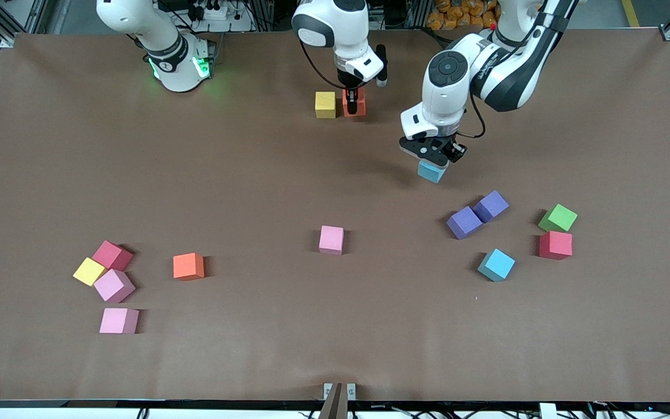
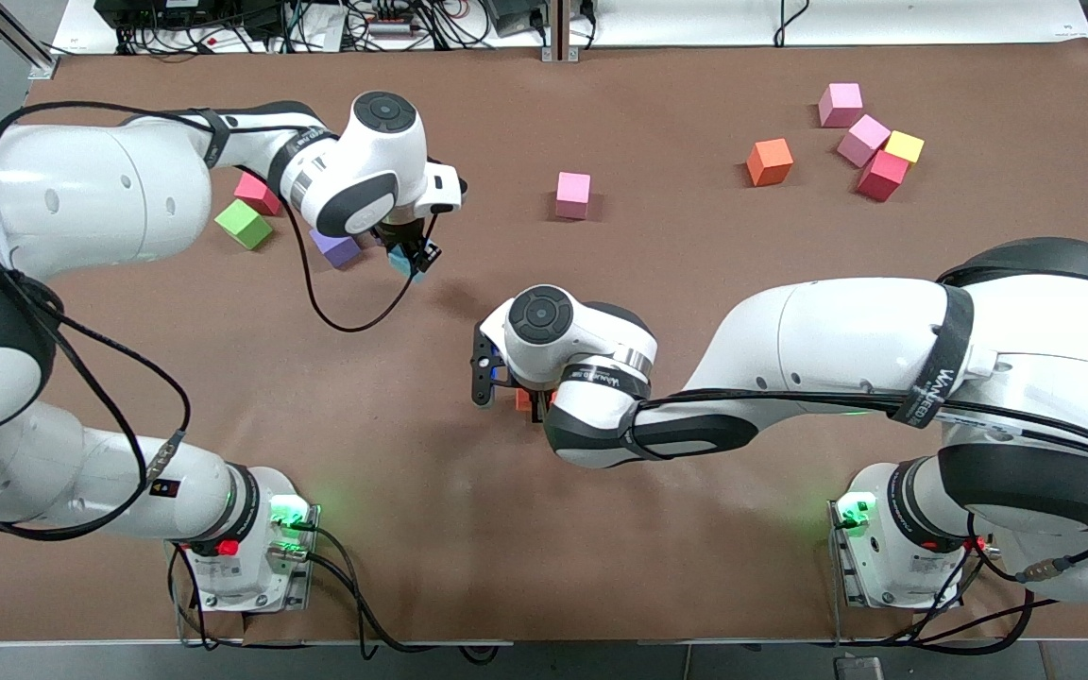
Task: Form number 2 with 11 blocks
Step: 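Lower the orange cube beside the yellow cube with the right gripper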
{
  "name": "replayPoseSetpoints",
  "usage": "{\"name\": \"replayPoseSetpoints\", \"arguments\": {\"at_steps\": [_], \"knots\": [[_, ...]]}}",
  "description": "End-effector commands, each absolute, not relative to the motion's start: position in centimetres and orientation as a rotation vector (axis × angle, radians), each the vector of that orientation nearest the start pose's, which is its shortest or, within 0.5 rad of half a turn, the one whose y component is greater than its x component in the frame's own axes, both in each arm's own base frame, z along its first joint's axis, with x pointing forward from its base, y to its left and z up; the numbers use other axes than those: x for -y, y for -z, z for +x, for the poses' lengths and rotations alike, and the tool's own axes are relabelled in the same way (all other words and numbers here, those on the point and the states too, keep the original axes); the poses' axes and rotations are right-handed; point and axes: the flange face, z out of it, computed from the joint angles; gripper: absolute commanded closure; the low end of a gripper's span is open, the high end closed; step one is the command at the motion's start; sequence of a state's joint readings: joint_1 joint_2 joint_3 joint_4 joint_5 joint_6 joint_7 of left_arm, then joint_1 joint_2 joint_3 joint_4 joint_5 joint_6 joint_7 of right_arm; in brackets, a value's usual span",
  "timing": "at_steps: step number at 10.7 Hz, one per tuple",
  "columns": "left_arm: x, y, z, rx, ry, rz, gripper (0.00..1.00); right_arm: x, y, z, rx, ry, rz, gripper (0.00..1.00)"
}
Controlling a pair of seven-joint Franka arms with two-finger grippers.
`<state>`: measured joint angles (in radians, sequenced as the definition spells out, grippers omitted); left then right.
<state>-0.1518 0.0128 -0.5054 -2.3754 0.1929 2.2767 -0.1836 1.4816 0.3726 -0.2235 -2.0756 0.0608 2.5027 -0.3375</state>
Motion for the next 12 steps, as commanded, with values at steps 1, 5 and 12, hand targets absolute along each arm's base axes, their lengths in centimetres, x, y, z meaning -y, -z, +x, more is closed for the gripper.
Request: {"name": "replayPoseSetpoints", "arguments": {"at_steps": [1,5,12], "knots": [[28.1,-33.3,39.1,-0.852,-0.037,-2.808,0.95,-56.8,-26.1,17.7,2.208,0.126,-2.242,0.82],[25.7,-37.4,41.5,-0.725,-0.054,-2.815,0.96,-56.5,-25.7,17.7,2.205,0.099,-2.255,0.79],[21.7,-41.9,45.9,-0.551,-0.04,-2.868,0.96,-55.7,-25.3,16.2,2.18,0.079,-2.281,0.79]]}}
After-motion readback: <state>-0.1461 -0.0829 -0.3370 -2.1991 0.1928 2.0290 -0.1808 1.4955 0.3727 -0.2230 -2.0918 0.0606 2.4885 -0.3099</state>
